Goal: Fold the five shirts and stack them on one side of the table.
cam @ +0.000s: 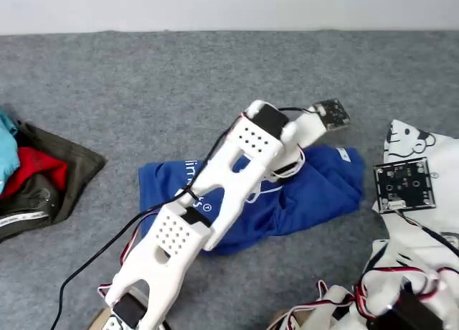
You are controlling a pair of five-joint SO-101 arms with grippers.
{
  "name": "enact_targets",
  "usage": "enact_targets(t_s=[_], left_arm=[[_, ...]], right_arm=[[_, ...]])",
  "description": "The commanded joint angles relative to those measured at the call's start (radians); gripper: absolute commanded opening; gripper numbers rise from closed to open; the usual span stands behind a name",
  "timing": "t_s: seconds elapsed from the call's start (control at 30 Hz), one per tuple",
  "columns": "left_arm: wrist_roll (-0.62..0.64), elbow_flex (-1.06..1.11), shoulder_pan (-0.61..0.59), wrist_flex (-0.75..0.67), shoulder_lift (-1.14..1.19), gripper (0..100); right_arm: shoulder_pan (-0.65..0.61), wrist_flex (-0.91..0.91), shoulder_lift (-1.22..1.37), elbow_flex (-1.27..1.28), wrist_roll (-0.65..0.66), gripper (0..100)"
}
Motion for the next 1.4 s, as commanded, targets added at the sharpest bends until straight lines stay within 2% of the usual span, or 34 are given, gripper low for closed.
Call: enact_targets(t_s=[0.0, 0.17, 0.33, 0.47, 0.63, 0.8, 0.93, 1.17, 1.37], left_arm=[[0.002, -0.045, -0.029, 0.028, -0.026, 17], [0.006, -0.036, -0.023, 0.029, -0.025, 17], [0.005, -0.024, 0.064, 0.028, -0.014, 17], [0.003, 0.031, 0.08, 0.026, 0.009, 17], [0.002, 0.01, 0.021, 0.028, 0.009, 12], [-0.002, -0.005, -0.055, 0.028, -0.026, 11], [-0.026, 0.039, -0.068, 0.028, -0.021, 11], [-0.021, 0.154, 0.098, 0.028, -0.025, 11], [0.006, 0.065, 0.23, 0.028, -0.026, 11]], right_arm=[[0.013, 0.028, -0.001, -0.005, -0.003, 2.6], [0.013, 0.024, -0.001, -0.005, -0.003, 2.6], [0.013, 0.024, 0.004, -0.005, -0.003, 2.6], [0.013, 0.024, 0.002, -0.005, -0.003, 2.6], [0.013, 0.024, 0.004, -0.005, -0.003, 2.6], [0.013, 0.024, 0.005, -0.005, -0.003, 2.6], [0.013, 0.024, 0.005, -0.005, -0.003, 2.6], [0.013, 0.022, 0.007, -0.005, -0.003, 2.6], [0.013, 0.022, 0.007, -0.005, -0.003, 2.6]])
